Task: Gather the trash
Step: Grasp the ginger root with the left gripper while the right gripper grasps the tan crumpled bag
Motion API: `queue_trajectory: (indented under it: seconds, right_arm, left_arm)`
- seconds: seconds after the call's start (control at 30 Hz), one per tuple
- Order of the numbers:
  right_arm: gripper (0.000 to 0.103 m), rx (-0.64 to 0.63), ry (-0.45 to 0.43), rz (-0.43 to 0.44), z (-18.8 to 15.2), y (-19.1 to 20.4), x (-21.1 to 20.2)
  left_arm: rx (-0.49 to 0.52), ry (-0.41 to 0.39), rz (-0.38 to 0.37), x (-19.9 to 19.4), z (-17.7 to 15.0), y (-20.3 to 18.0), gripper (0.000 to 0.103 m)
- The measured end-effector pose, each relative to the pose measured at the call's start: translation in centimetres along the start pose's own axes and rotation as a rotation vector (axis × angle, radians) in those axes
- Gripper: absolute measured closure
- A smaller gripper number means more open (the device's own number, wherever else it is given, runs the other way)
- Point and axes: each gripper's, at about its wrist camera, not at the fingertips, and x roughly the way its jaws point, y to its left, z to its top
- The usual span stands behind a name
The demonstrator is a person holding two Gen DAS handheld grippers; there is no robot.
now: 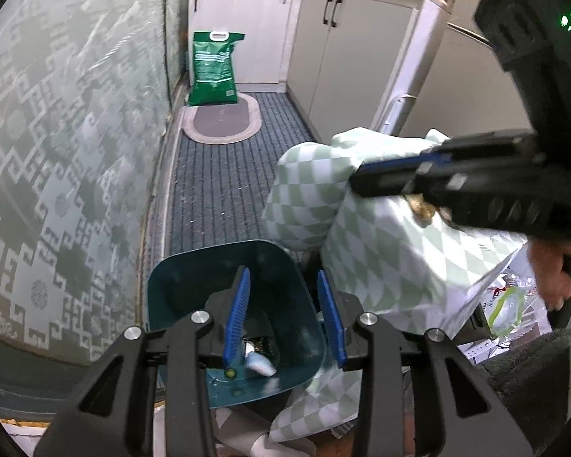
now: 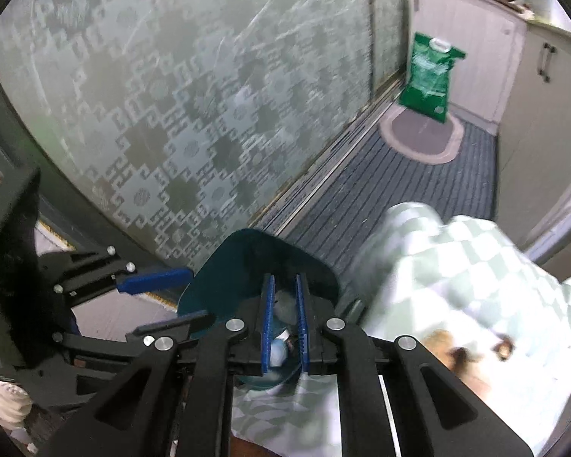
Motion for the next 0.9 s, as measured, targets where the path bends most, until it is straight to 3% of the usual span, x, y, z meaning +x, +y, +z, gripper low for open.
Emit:
queue_trajectory:
  seconds: [0.1,0.2,0.47,0.63,0.9]
  right_arm:
    - [0.08,0.049,-0.066,-0.023,-0.3,-2.6,-2.9]
    - [0.077,0.094,-0.106,-0.053,-1.2,-5.3,-5.1]
    - [0.073,0.159,-0.116,-0.101,-4.2,-9.5,-7.4]
    - [0.065,0.168,-0.122,-0.099,-5.8,-10.8,-8.6]
    - [0.065,0.187,-0.112,-0.104,-7.8,-13.0,-9.6]
  left_arm:
    - [0.013,-0.011,-0.023,0.1,0.4,-1.1,0.062]
    - [0.042,-0.028,-0.05,0.1,0.8,-2.8,0.06]
    - [0.172,-0.073,-0.126,1.4,1.9,-8.3,0.049]
    - [0.254,-0.054,-0.147,3.9,2.9,-11.3,0.042]
    - [0.383,-0.009,-0.071,7.2,3.9,-12.6,0.04]
